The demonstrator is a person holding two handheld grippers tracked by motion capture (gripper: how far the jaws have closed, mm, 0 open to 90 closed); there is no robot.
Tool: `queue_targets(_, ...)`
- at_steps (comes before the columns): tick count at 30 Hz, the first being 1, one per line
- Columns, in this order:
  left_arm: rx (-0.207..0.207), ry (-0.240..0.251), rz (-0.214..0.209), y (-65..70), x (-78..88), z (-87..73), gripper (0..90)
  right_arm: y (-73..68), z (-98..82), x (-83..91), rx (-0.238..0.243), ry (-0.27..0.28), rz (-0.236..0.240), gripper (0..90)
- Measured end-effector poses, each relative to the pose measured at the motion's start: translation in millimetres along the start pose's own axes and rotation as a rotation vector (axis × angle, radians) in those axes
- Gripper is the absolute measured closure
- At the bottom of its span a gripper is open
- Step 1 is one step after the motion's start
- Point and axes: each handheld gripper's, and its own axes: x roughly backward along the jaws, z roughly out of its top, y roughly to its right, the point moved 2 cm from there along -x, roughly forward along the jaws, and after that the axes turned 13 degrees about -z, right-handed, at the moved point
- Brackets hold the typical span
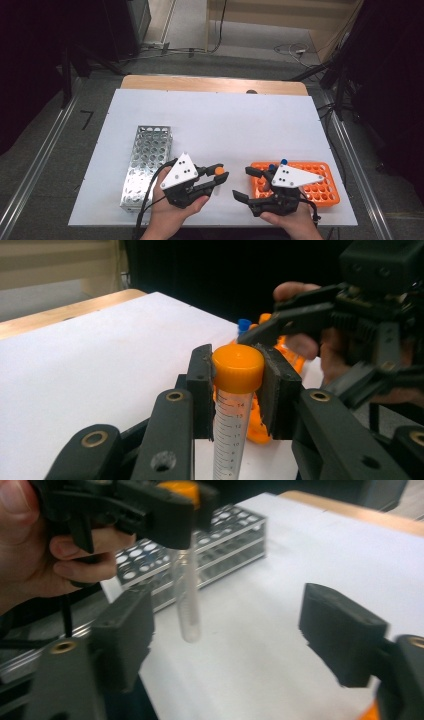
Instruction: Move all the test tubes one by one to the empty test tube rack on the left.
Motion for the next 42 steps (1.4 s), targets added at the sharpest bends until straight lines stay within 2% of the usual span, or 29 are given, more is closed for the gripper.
queue_targets(4, 0.01, 0.013, 0.026, -7.2, 10.3, 1.6, 70.7, 13.6, 4.4, 9.6, -0.032, 0.028, -0.026, 7.5)
queue_targets(6, 0.012, 0.02, 0.04, -10.7, 14.9, 2.1, 70.7, 19.6, 4.4, 13.9, -0.02, 0.033, -0.041, 3.6)
queue_targets(9, 0.018, 0.024, 0.053, -16.1, 20.9, 2.5, 70.7, 28.3, 4.7, 19.8, -0.028, 0.044, -0.052, 0.1)
queue_targets(13, 0.028, 0.033, 0.083, -24.9, 27.9, 2.7, 70.7, 39.2, 5.1, 27.7, -0.043, 0.061, -0.07, 0.0)
queue_targets(14, 0.027, 0.032, 0.093, -27.3, 30.2, 2.9, 70.7, 45.2, 3.9, 31.2, -0.054, 0.062, -0.092, 0.0)
queue_targets(15, 0.026, 0.036, 0.104, -30.0, 32.4, 3.3, 70.7, 45.2, 3.9, 31.2, -0.054, 0.062, -0.092, 0.0)
queue_targets(18, 0.027, 0.046, 0.132, -37.8, 40.2, 5.6, 70.7, 58.2, -0.5, 37.4, -0.067, 0.061, -0.127, 0.0)
queue_targets(23, 0.028, 0.068, 0.187, -52.6, 54.4, 11.2, 70.7, 70.6, -3.6, 46.2, -0.085, 0.077, -0.146, 0.0)
queue_targets(27, 0.035, 0.08, 0.225, -65.0, 62.8, 12.5, 70.7, 82.5, -8.4, 51.8, -0.105, 0.074, -0.199, 0.0)
queue_targets(33, 0.042, 0.106, 0.287, -82.4, 71.4, 13.2, 70.8, 91.2, -16.0, 59.9, -0.108, 0.08, -0.203, 1.8)
queue_targets(35, 0.041, 0.109, 0.296, -87.9, 72.7, 14.3, 70.8, 93.7, -18.3, 62.3, -0.108, 0.072, -0.224, 3.8)
queue_targets(39, 0.034, 0.127, 0.322, -99.8, 74.8, 17.3, 70.8, 100.3, -23.4, 67.4, -0.12, 0.072, -0.231, 3.8)
queue_targets(42, 0.045, 0.149, 0.346, -109.3, 76.9, 19.2, 70.8, 106.3, -27.4, 69.7, -0.133, 0.06, -0.255, 3.8)
